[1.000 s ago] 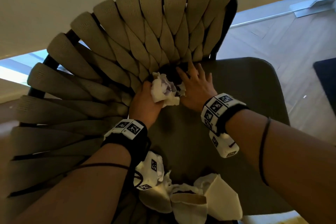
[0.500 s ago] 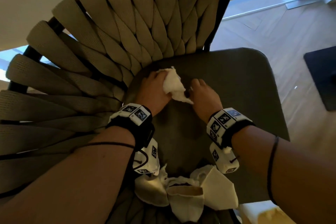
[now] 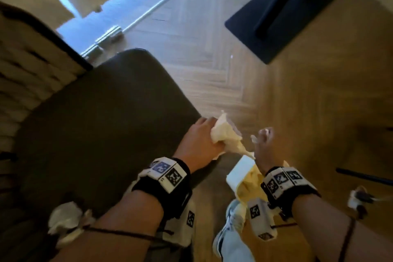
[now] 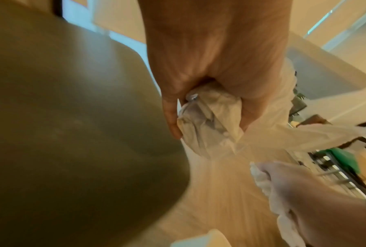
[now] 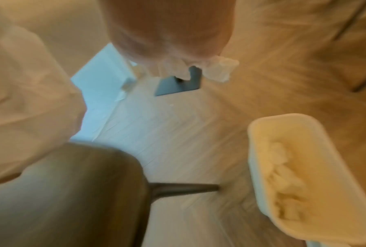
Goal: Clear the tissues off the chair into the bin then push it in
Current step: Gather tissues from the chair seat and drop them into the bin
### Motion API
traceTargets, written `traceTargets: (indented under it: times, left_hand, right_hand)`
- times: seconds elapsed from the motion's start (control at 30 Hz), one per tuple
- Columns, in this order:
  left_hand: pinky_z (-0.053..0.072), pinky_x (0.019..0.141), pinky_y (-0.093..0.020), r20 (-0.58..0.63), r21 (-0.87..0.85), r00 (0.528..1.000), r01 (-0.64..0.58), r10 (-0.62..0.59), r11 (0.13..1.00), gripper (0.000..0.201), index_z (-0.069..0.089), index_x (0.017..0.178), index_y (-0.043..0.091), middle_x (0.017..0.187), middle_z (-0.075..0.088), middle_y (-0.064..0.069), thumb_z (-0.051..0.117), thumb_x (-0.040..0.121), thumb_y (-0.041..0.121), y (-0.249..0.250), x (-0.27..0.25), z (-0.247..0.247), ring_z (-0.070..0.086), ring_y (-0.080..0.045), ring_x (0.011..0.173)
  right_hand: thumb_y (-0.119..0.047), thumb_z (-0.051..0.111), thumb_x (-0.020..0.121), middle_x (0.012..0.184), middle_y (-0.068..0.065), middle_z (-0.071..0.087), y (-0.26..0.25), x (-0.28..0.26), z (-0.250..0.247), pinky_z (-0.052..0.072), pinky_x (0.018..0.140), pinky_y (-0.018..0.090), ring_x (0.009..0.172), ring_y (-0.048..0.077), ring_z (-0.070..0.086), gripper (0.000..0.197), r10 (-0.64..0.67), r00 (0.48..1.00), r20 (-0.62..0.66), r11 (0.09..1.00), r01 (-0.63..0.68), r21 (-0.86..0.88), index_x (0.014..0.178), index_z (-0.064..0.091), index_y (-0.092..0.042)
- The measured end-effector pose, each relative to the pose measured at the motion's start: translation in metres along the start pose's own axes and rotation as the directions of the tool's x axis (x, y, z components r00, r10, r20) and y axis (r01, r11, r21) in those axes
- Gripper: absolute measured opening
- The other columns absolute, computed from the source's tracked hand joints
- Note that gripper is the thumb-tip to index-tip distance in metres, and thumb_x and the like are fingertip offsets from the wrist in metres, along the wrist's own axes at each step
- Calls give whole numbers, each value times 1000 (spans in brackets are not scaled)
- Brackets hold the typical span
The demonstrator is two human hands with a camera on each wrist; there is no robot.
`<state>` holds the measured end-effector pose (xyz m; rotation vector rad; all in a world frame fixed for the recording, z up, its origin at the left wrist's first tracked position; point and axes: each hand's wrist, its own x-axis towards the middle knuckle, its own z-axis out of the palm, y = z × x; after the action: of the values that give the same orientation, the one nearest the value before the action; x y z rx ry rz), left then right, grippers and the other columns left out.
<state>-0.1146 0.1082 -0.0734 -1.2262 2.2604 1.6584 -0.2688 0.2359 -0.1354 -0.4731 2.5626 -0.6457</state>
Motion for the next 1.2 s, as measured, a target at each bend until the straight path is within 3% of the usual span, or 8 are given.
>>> traceTargets:
  times: [0.13, 0.37, 0.5, 0.63, 0.7, 0.77, 1.0, 1.2]
  left_hand:
    - [54, 88, -40, 153, -36, 988, 39, -33, 999, 42, 59, 110, 30, 111, 66, 5, 69, 69, 30, 35, 36, 111, 65, -14, 99]
    - [52, 78, -33, 317, 129, 869, 356, -379, 925, 31, 60, 109, 20, 105, 67, -1, 65, 78, 20, -10, 64, 281, 65, -18, 86]
    - [57, 82, -41, 260, 115, 841, 461, -474, 880, 69, 52, 126, 30, 116, 65, -1, 68, 61, 44, -55, 69, 336, 65, -22, 102]
    - [44, 103, -45, 246, 184, 781, 545, -575, 818, 115, 28, 145, 22, 142, 44, -7, 71, 48, 66, -76, 69, 358, 47, -28, 127]
    - [43, 104, -43, 252, 246, 760, 549, -599, 799, 98, 31, 144, 18, 144, 43, -10, 73, 64, 57, -69, 64, 354, 47, -28, 128]
    - [47, 98, -37, 246, 261, 760, 546, -602, 796, 76, 38, 140, 15, 139, 48, -9, 70, 77, 44, -63, 59, 343, 51, -26, 123]
    - [53, 79, -33, 149, 150, 868, 454, -474, 878, 20, 62, 101, 17, 93, 64, -1, 60, 88, 32, -3, 30, 221, 61, -18, 87]
    - [54, 66, -34, 137, 116, 900, 400, -414, 909, 12, 62, 93, 19, 86, 68, -7, 57, 91, 30, 40, -23, 44, 64, -20, 78]
  right_hand:
    - [-24, 44, 94, 93, 18, 56, 108, 24, -42, 37, 69, 36, 91, 36, 57, 26, 279, 960, 17, 959, -280, 45, 97, 55, -1]
    - [-19, 33, 100, 136, 24, 44, 236, 32, -6, 37, 89, 37, 118, 36, 47, 38, 334, 896, 292, 939, -343, -22, 131, 47, -4]
    - [-33, 33, 100, 118, 12, 59, 266, 36, 16, 31, 71, 24, 90, 19, 49, 38, 388, 867, 314, 860, -463, 215, 121, 54, -8]
    - [-41, 35, 98, 139, 12, 51, 274, 36, 14, 38, 97, 36, 119, 24, 50, 52, 429, 849, 308, 797, -517, 313, 138, 41, -9]
    - [-42, 36, 98, 145, 9, 45, 275, 33, 11, 36, 104, 40, 130, 25, 44, 55, 429, 840, 333, 793, -526, 307, 145, 34, -13]
    - [-38, 40, 97, 137, 8, 51, 267, 27, 5, 41, 95, 37, 121, 24, 50, 51, 409, 845, 346, 814, -509, 279, 143, 36, -16]
    - [-23, 53, 91, 106, 5, 66, 155, -5, -21, 45, 79, 30, 94, 17, 59, 23, 53, 876, 479, 970, -159, 184, 110, 62, -14]
    - [-31, 52, 93, 94, 1, 65, -12, -48, -29, 39, 62, 15, 77, 8, 57, 25, -318, 647, 693, 945, 272, 180, 107, 62, -13]
